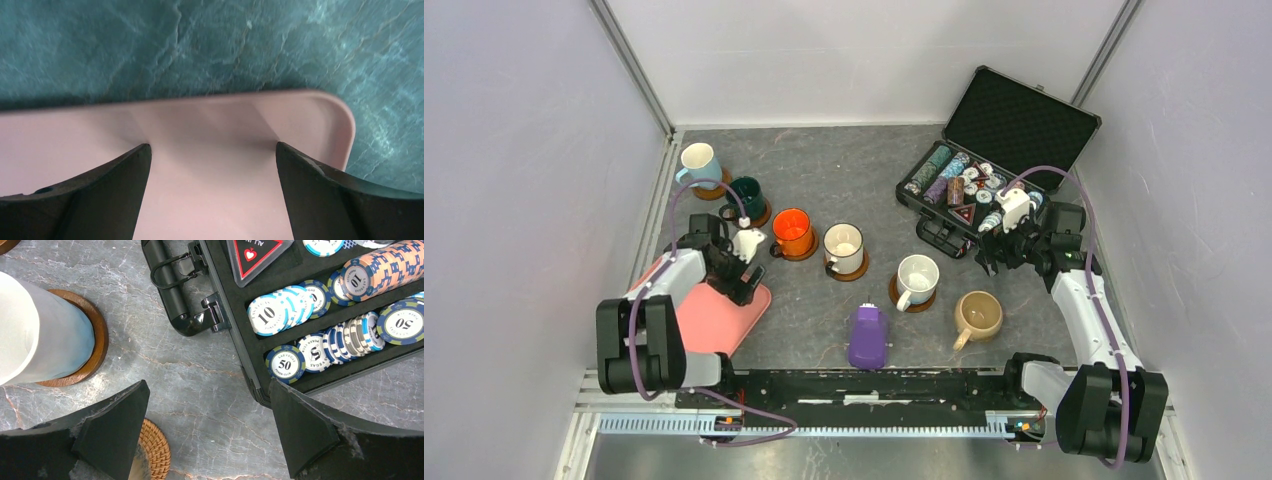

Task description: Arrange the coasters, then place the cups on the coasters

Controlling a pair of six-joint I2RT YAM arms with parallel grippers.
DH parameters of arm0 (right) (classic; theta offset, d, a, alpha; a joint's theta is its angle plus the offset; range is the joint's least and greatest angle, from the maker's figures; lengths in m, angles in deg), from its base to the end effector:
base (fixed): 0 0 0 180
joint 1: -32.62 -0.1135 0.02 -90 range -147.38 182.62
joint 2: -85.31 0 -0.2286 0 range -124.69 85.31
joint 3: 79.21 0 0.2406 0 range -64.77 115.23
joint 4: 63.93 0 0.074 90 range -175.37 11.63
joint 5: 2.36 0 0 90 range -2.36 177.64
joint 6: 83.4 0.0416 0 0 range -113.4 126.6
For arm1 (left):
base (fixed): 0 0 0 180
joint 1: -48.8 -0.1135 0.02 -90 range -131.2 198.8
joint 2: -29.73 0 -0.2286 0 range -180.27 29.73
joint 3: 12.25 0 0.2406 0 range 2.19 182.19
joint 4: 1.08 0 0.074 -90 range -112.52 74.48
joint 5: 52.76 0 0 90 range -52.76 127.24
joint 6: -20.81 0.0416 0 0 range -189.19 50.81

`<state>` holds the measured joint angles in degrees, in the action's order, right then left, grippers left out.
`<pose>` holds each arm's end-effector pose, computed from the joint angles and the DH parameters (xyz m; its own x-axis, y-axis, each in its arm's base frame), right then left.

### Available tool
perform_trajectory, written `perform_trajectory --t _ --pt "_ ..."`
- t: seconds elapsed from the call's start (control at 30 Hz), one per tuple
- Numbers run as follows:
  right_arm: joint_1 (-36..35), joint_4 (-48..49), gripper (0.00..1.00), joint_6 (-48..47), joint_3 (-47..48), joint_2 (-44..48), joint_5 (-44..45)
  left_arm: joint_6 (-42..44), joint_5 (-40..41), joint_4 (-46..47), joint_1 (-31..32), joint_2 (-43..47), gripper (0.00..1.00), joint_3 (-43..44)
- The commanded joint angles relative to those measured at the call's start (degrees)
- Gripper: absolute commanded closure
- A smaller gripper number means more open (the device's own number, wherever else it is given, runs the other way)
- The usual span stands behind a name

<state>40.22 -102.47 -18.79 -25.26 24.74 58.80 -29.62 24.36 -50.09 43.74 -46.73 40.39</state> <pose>0.2252 -0.0098 0.2066 -0.5401 -0.3069 -0.7837 -0.5013 0.8653 0.0067 0.2204 0.0102 0.1291 -0.7466 0.5573 -0.3632 0.5905 0.8067 0.0239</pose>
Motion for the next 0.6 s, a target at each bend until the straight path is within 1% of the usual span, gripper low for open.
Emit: perform_trajectory --t 0.0,0.17,0.33,0.37,0.4,0.57 --pt "-0.1 1.1 0.02 -0.6 -0.3 0.6 0.8 -2.3 -0.1 3.1 2.5 -3.7 0.01 2.9" --pt "-0.2 1.3 0.02 -0.8 -0.7 0.8 1.2 -2.5 -1.0 2.4 4.3 -5.9 0.00 5.5" --pt "-0.2 1.2 0.02 -0.9 -0.6 0.6 1.4 -5.0 -3.2 2.2 4.3 -7.8 0.00 8.0" --pt "-0.1 1.2 0.02 -1.0 -0.6 0.8 1.5 -5.1 -3.1 2.5 6.2 -8.2 0.00 8.0" --pt "-0.1 1.1 0.02 -1.1 -0.6 0.8 1.6 -5.3 -2.8 3.2 6.6 -8.4 0.00 7.9" --pt "-0.1 1.0 0.02 -1.4 -0.6 0.7 2.2 -5.5 -3.7 4.7 6.9 -10.0 0.00 7.9"
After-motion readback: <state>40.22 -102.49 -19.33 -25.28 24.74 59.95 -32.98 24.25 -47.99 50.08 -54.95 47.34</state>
